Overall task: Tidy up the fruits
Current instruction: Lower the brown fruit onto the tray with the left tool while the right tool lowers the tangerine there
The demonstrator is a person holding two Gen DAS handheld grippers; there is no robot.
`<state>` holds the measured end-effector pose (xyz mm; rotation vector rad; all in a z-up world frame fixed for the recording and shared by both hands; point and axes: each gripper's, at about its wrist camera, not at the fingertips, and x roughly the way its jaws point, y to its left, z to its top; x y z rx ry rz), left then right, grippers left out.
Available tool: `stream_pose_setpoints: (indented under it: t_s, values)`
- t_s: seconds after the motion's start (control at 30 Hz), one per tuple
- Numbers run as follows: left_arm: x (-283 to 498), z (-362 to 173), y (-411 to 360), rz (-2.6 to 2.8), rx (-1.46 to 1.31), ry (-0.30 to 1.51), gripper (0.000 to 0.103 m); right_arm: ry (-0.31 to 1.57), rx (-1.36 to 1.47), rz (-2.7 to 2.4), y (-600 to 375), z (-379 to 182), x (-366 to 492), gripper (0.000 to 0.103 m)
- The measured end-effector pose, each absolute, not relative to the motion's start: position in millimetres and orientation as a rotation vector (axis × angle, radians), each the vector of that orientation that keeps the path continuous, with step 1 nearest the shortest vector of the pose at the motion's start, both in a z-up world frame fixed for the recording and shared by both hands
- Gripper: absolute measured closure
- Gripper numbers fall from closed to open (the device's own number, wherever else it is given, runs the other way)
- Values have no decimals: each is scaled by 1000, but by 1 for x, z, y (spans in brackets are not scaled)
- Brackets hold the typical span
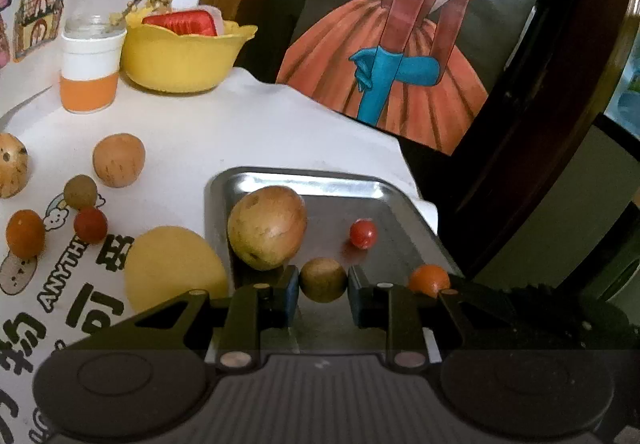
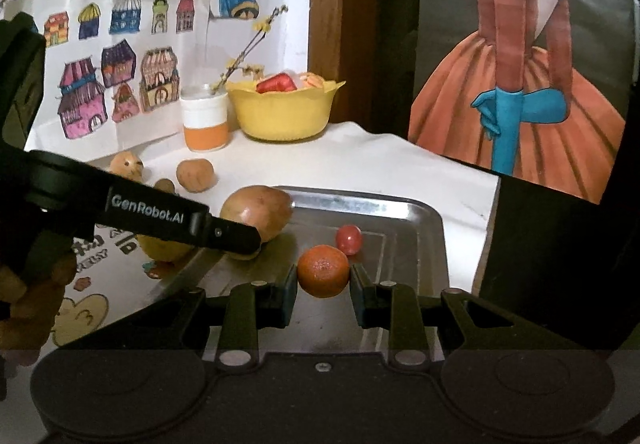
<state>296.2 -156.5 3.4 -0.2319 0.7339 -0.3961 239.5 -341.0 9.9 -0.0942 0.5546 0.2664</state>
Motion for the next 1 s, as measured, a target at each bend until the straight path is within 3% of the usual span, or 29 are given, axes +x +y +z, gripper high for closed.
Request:
stream_pose_setpoints:
  t_s: [1.0]
  values:
    - [294,-8,-164,-383,-180,791,74,622,-143,255,-341,2,261,72]
